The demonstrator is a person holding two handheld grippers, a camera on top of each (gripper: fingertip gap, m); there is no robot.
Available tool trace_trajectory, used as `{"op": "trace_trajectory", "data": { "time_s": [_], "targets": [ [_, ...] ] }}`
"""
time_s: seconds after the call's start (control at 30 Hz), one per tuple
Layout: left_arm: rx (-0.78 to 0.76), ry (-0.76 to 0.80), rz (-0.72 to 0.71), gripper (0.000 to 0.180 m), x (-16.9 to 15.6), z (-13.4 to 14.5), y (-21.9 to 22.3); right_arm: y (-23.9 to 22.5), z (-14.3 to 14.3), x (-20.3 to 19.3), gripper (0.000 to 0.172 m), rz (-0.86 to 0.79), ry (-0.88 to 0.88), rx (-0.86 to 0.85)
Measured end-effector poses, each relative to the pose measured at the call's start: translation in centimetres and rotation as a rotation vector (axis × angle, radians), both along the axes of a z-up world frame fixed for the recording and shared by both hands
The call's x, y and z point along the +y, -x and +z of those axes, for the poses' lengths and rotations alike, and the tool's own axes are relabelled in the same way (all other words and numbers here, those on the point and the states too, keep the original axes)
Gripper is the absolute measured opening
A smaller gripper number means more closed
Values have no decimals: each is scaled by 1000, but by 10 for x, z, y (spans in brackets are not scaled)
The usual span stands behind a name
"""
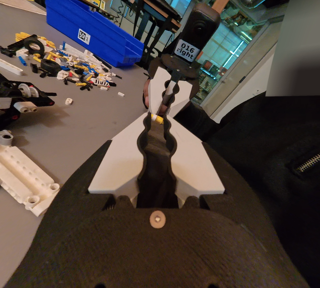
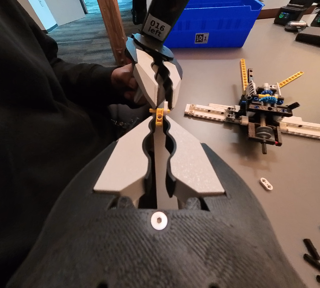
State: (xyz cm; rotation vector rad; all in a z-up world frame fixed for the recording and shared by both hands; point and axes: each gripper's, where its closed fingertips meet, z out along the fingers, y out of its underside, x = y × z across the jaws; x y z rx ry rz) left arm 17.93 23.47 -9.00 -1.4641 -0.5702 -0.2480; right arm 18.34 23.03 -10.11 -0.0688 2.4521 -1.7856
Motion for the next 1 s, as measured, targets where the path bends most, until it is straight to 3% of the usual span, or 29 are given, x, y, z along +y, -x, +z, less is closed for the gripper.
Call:
{"op": "trace_trajectory", "data": {
  "time_s": [0.2, 0.3, 0.57, 0.77, 0.9, 1.0],
  "targets": [
    [-25, -77, -61, 16, 0, 6, -7, -10, 8, 1, 5, 62, 44, -30],
    [-11, -83, -80, 2, 1, 7, -11, -13, 8, 0, 5, 80, 49, -38],
    [-29, -110, -12, 2, -4, 8, -1, -7, 12, -4, 6, 42, 83, -15],
    [-315, -381, 97, 2, -17, 15, 26, 10, 29, -11, 31, -152, 176, 354],
    [-382, -420, 83, 1, -12, 15, 26, 16, 24, -16, 26, -253, 104, 658],
    [-375, -405, 94, 1, -10, 17, 25, 14, 32, -16, 15, -294, 146, 774]
  ]
}}
